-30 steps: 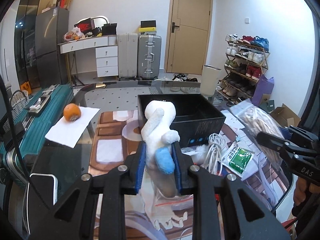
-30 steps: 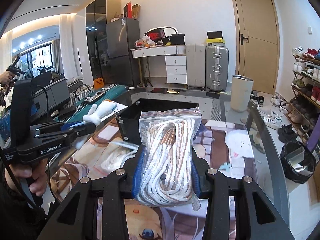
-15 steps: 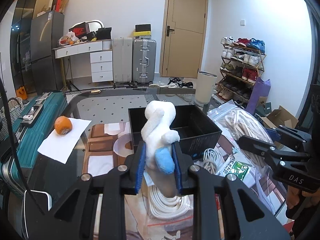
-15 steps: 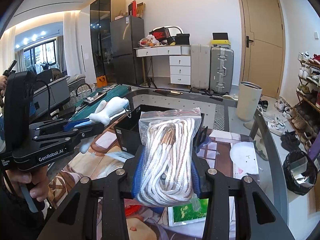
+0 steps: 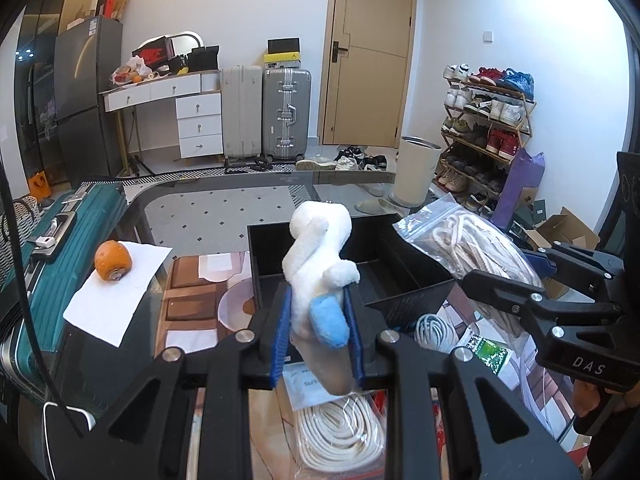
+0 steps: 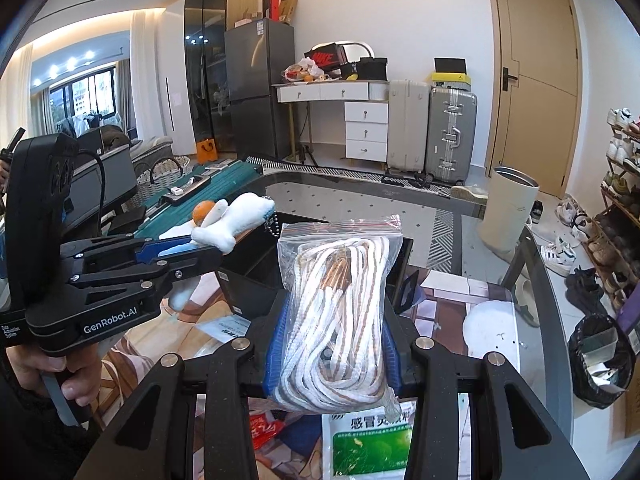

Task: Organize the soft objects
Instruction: 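Carry the plush toy and the rope bag over the open black box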

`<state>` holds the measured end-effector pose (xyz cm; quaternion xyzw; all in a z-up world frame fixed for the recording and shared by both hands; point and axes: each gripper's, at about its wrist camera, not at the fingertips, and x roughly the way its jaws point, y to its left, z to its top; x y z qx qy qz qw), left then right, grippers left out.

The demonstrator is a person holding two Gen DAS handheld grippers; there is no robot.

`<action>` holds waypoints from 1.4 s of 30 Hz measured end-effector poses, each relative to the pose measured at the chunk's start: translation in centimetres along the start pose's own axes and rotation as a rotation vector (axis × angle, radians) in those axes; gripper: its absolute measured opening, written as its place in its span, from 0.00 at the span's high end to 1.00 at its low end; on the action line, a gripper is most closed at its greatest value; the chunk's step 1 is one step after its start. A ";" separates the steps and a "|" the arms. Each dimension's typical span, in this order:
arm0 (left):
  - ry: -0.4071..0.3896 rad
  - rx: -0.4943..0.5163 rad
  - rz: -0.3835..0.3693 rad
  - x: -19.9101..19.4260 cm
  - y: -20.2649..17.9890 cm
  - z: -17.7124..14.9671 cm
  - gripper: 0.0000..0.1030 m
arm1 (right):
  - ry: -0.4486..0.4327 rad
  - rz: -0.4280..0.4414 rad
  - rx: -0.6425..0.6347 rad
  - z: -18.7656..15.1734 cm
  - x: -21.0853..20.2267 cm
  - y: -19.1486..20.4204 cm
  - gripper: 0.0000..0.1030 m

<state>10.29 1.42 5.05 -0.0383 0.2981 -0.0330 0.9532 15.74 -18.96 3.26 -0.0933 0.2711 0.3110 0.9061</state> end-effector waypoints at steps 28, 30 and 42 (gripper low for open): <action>0.098 -0.025 0.002 5.9 0.6 1.7 0.77 | 0.143 0.027 -0.055 3.0 8.7 -2.0 0.61; 0.102 -0.023 0.002 6.1 0.5 1.7 0.77 | 0.148 0.032 -0.055 3.0 9.1 -2.1 0.61; 0.118 -0.031 0.007 7.0 0.8 1.8 0.77 | 0.169 0.042 -0.106 3.7 10.6 -1.8 0.61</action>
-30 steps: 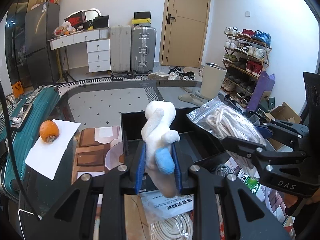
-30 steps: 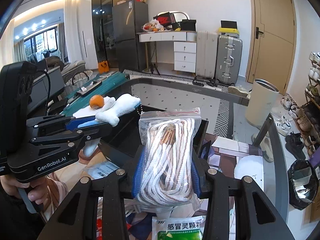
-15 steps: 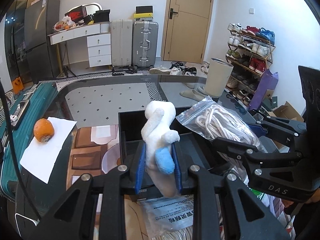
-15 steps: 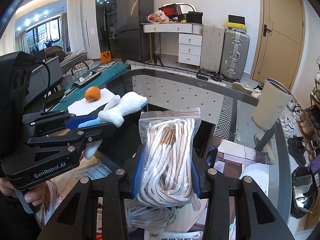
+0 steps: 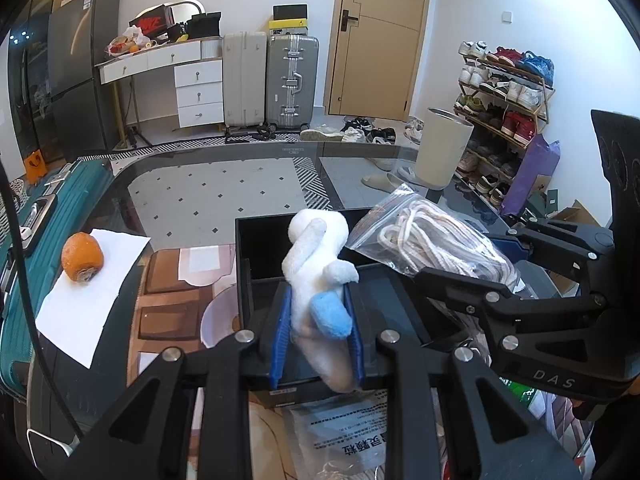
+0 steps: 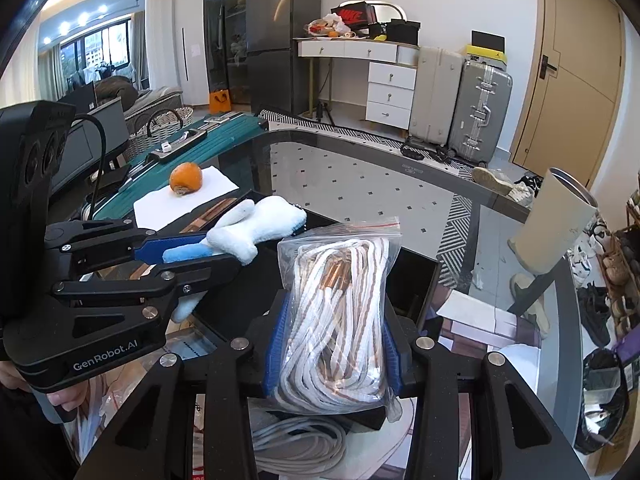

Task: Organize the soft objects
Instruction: 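Carry the plush toy and the rope bag over the open black box, then lower the rope bag into the box and open the right tool while the left tool releases the plush inside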

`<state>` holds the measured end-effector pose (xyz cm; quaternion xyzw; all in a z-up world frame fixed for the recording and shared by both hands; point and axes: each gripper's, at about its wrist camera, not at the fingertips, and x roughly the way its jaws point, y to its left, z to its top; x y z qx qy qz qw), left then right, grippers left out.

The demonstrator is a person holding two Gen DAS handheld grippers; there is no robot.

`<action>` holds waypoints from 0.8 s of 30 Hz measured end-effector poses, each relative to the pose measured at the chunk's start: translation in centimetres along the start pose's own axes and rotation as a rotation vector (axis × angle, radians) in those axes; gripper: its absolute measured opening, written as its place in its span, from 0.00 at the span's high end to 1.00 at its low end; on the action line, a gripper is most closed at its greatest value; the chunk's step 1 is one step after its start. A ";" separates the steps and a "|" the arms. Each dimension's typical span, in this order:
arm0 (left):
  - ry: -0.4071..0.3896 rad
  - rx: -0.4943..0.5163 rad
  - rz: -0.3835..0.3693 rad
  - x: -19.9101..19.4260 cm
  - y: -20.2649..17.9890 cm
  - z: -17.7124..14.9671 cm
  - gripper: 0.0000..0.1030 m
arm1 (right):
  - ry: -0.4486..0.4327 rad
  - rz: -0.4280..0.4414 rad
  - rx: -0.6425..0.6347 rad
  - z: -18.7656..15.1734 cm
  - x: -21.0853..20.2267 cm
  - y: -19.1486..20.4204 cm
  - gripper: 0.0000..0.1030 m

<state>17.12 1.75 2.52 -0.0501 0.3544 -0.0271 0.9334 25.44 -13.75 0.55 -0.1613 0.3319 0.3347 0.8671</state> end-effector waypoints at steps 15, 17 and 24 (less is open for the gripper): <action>0.022 0.005 -0.017 0.8 0.1 -0.4 0.77 | 0.052 0.017 -0.034 0.9 2.3 0.1 0.60; 0.024 0.001 -0.025 0.8 0.2 -0.4 0.77 | 0.061 0.022 -0.038 0.9 2.7 0.2 0.60; 0.034 0.011 -0.029 0.6 0.0 -0.6 0.77 | 0.059 0.028 -0.043 0.9 3.1 0.3 0.56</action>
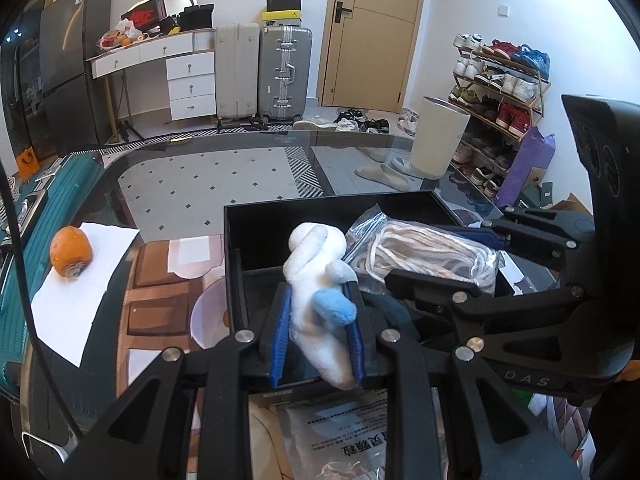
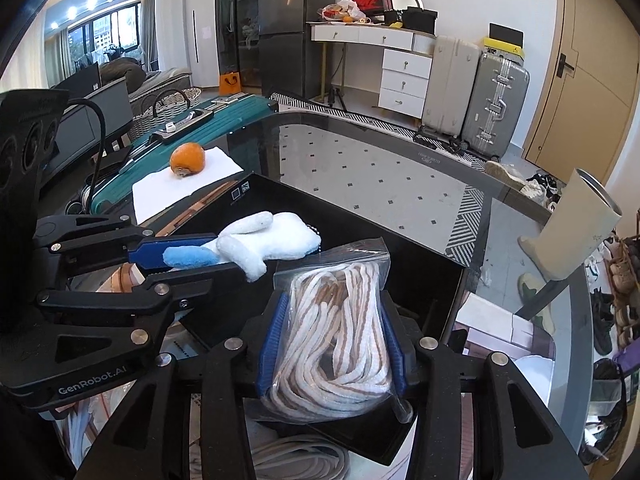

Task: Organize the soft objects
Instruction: 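Lower the rope bag into the box and open the right tool while the left tool releases the plush inside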

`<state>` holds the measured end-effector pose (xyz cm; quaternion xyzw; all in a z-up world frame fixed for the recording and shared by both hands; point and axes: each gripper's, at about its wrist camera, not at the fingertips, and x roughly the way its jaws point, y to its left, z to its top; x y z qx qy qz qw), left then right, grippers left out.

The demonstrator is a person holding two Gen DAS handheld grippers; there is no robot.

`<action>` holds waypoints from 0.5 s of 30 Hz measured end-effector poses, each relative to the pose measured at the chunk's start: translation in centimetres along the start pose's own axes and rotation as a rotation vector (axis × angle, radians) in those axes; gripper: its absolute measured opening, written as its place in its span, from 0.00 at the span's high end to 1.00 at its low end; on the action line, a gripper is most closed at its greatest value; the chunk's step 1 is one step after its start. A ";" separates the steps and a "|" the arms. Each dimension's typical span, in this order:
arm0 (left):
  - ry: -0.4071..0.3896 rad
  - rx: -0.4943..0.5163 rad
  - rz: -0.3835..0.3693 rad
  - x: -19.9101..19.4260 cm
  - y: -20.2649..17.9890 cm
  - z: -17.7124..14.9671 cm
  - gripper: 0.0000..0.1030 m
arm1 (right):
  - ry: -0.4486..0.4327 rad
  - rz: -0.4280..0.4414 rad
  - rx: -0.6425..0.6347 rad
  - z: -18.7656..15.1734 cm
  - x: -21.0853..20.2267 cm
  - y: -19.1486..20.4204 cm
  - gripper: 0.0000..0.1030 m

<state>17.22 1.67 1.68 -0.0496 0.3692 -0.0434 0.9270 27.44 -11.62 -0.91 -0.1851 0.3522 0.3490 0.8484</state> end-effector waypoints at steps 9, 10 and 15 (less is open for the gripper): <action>0.008 0.006 -0.006 -0.3 -0.2 0.0 0.77 | -0.041 -0.025 -0.021 -0.2 -2.6 0.3 0.50; 0.004 0.011 -0.005 -0.4 -0.3 0.1 0.77 | -0.044 -0.031 -0.023 -0.1 -2.8 0.2 0.50; -0.012 0.050 -0.023 -0.5 -0.9 0.3 0.77 | -0.054 -0.047 -0.019 -0.4 -3.7 0.0 0.50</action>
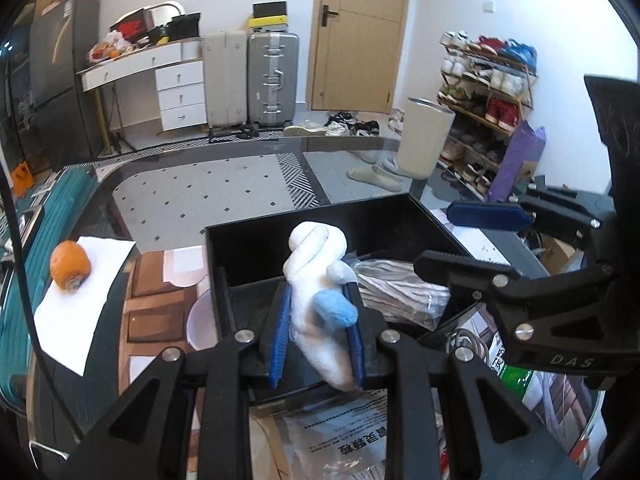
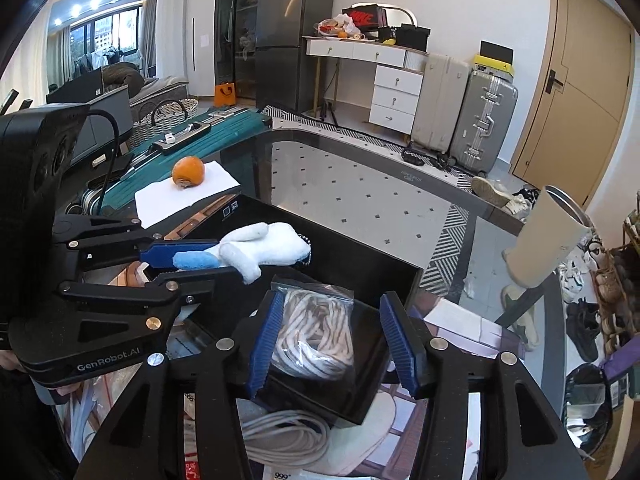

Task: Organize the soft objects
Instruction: 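Lower the rope bag into the box and open the right tool while the left tool releases the plush inside, then withdraw both tools from the box back toward the remaining items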

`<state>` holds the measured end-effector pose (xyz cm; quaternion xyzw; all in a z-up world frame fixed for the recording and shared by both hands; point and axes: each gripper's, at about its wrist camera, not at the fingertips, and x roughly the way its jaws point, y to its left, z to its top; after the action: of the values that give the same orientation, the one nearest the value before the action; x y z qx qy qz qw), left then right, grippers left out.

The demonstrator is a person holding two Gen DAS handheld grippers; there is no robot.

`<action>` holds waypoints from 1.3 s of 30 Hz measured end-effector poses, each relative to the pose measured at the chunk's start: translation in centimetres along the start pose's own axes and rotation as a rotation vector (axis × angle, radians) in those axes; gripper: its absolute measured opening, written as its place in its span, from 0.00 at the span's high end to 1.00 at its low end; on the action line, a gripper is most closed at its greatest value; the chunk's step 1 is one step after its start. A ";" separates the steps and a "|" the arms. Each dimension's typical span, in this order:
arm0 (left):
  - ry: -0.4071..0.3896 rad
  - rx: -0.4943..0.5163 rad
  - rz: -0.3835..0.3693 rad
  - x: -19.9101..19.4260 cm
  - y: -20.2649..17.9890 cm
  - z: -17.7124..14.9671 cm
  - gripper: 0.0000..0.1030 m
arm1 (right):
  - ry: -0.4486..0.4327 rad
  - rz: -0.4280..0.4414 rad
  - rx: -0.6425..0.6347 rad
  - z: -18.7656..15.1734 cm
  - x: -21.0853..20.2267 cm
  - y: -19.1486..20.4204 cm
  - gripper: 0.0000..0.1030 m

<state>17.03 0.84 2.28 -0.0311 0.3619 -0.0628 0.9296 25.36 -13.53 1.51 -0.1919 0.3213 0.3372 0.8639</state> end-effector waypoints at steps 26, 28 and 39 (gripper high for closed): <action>-0.068 -0.031 0.106 -5.6 1.4 -3.6 0.04 | -0.061 -0.074 0.201 -6.1 -7.3 -1.7 0.01; -0.066 -0.020 0.115 -6.1 1.5 -4.4 0.04 | -0.059 -0.089 0.212 -6.9 -7.8 -1.7 0.01; -0.066 -0.021 0.148 -8.2 2.0 -7.7 0.04 | -0.028 -0.110 0.271 -11.5 -8.8 -0.4 0.01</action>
<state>5.98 3.88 1.88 -0.0162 0.3332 0.0111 0.9427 15.75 -24.14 -0.63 -0.0863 0.3409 0.2456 0.9033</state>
